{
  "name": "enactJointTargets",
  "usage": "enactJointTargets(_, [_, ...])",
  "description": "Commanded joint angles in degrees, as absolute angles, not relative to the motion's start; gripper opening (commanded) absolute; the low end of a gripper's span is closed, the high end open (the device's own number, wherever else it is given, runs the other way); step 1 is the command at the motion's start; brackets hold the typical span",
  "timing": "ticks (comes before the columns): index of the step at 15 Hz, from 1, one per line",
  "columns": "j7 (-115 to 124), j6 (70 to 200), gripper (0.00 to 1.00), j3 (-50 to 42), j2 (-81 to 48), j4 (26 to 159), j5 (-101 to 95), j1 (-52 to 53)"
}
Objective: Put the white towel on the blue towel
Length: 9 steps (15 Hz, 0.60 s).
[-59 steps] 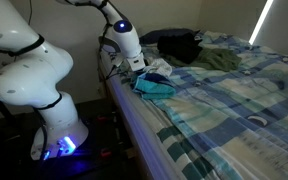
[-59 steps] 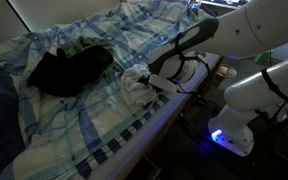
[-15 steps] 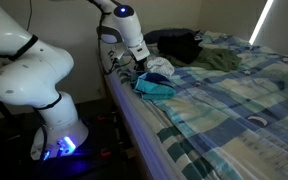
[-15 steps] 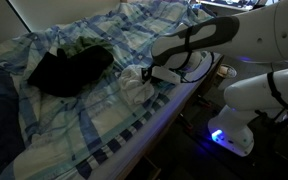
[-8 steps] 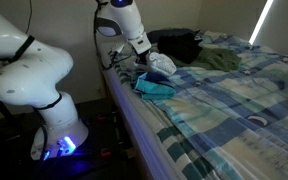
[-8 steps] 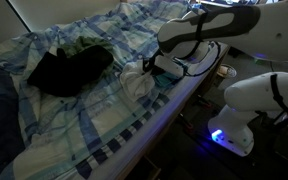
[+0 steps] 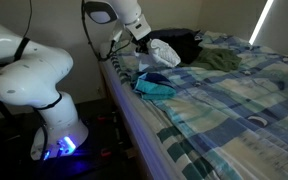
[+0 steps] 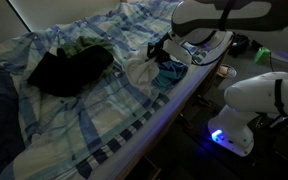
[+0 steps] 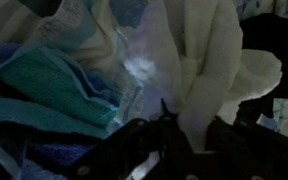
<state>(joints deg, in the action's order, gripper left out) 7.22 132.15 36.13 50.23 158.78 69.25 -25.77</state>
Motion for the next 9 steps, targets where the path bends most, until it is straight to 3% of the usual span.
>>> enactJointTargets(1, [9.9,127.3,0.05,32.1,55.9,159.1,65.4,-26.6])
enactJointTargets(9, [11.8,123.2,0.05,27.6,55.6,159.0,59.4,-32.7])
